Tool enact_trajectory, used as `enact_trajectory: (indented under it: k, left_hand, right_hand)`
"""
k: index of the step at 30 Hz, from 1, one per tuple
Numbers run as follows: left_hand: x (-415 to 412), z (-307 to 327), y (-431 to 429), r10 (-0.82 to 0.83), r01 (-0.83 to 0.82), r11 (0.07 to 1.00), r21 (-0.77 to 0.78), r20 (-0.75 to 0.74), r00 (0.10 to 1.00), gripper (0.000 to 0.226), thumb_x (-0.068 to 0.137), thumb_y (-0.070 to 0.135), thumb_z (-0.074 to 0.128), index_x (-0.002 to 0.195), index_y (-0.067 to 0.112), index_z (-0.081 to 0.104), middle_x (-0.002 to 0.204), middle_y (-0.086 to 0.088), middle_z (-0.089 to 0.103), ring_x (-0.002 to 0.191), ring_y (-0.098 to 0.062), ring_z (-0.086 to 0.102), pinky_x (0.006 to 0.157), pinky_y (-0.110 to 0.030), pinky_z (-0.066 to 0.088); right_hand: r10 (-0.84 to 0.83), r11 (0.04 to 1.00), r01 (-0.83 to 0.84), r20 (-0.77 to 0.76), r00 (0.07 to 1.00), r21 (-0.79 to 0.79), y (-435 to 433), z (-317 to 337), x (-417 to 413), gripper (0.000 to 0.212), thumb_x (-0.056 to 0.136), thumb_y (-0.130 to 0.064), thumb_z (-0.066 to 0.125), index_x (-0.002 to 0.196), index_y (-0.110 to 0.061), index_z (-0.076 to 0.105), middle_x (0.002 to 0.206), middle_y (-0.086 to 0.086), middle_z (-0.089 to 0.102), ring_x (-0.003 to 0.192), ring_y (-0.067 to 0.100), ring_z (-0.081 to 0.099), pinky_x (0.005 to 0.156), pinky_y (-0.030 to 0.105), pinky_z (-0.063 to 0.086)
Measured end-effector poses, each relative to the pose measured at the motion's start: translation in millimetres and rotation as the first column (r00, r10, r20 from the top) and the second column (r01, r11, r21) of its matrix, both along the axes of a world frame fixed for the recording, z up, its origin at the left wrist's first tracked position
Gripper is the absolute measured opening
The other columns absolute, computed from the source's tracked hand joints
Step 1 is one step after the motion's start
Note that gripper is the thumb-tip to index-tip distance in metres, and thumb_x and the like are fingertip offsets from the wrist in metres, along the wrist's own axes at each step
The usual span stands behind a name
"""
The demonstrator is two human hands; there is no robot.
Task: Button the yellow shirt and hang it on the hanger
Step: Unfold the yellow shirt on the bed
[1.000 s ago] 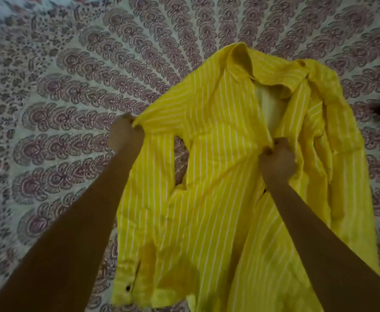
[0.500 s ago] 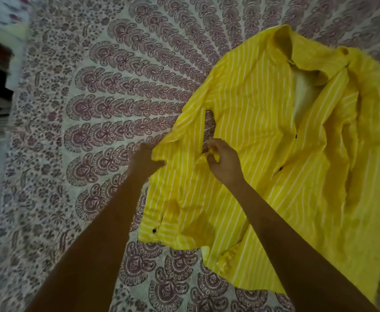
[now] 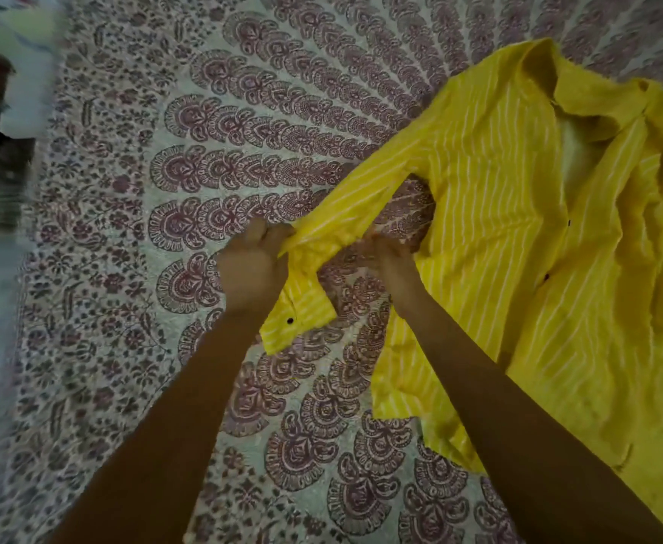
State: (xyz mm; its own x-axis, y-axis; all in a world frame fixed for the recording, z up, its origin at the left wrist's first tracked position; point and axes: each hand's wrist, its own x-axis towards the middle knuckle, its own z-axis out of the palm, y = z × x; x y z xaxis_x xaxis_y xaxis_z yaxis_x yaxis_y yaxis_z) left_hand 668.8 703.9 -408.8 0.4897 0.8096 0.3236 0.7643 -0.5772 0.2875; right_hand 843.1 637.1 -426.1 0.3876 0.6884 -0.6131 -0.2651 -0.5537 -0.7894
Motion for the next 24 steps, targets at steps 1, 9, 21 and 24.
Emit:
enact_trajectory:
  k: [1,9,21,24]
  left_hand:
    - [-13.7,4.1,4.9,-0.109,0.109,0.993,0.037,-0.003,0.994,0.038,0.06,0.007,0.065,0.097,0.017,0.062,0.078,-0.01,0.056,0.053,-0.031,0.058,0.046,-0.028,0.044]
    - [-88.6,-0.1,3.0,-0.228,0.304,0.605,-0.736,0.207,0.952,0.044,0.079,0.049,0.05,0.108,0.022,0.068,0.093,-0.001,0.07,0.08,-0.01,0.067,0.066,-0.024,0.053]
    - [-78.5,-52.8,6.3,0.194,0.242,0.406,-0.881,0.342,0.92,0.074,0.083,-0.009,0.053,0.137,0.035,0.028,0.146,-0.001,0.026,0.127,-0.006,0.035,0.084,-0.002,0.041]
    - [-58.6,-38.4,14.1,0.267,0.388,0.15,-0.909,0.415,0.87,0.069,0.069,-0.003,0.05,0.127,0.034,0.044,0.132,-0.002,0.048,0.098,-0.002,0.051,0.081,-0.019,0.042]
  right_hand:
    - [-0.047,0.999,0.045,-0.187,0.981,-0.015,8.7,4.8,-13.7,0.037,0.099,-0.031,0.035,0.118,-0.006,0.055,0.082,0.013,0.068,0.076,0.025,0.067,0.061,0.033,0.051]
    - [-0.443,0.833,0.553,-0.64,0.628,-0.035,32.1,-1.2,-87.1,0.044,0.091,-0.054,0.037,0.074,-0.018,0.056,0.06,-0.002,0.058,0.059,0.014,0.056,0.059,0.027,0.046]
    - [-0.074,0.939,0.306,-0.774,0.628,0.158,8.8,1.9,-79.3,0.07,0.059,-0.029,0.076,0.123,-0.007,0.057,0.13,0.018,0.055,0.117,0.032,0.056,0.093,0.045,0.05]
    - [0.025,0.945,0.24,-0.781,0.624,0.222,17.5,5.9,-73.9,0.083,0.048,-0.032,0.084,0.122,-0.005,0.057,0.121,0.016,0.062,0.109,0.032,0.061,0.094,0.046,0.049]
